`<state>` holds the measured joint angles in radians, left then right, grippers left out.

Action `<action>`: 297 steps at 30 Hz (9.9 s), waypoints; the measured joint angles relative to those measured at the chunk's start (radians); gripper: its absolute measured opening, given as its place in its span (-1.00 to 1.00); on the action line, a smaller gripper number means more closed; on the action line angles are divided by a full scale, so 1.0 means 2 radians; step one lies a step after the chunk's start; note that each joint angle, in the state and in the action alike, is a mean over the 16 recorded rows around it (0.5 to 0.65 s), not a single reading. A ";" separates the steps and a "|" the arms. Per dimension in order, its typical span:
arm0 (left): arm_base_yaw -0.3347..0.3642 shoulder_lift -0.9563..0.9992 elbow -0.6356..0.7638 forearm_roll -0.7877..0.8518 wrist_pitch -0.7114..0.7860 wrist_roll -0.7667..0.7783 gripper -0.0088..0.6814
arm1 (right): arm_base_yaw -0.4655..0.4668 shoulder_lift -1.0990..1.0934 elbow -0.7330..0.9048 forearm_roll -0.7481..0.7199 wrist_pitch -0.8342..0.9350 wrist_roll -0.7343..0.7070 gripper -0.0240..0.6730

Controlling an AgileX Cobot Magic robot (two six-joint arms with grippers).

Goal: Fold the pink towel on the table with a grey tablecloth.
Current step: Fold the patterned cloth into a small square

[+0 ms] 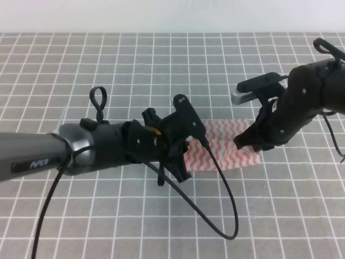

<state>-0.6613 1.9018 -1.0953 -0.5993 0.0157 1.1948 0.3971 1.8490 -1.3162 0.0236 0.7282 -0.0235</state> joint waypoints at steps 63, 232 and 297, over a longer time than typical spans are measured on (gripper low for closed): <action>0.054 0.052 -0.094 0.033 0.064 0.001 -0.98 | -0.010 0.024 0.000 0.001 -0.098 0.012 -0.94; 0.088 0.099 -0.143 -0.019 0.244 -0.077 -0.97 | -0.034 0.099 -0.095 0.051 0.019 0.051 -0.84; 0.159 -0.045 -0.143 -0.016 0.248 -0.090 -0.97 | 0.004 0.093 -0.134 0.339 0.013 -0.173 -0.94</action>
<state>-0.3431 1.8121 -1.3807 -0.6311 0.5120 1.0140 0.4052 2.0354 -1.5845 0.7021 0.7547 -0.3699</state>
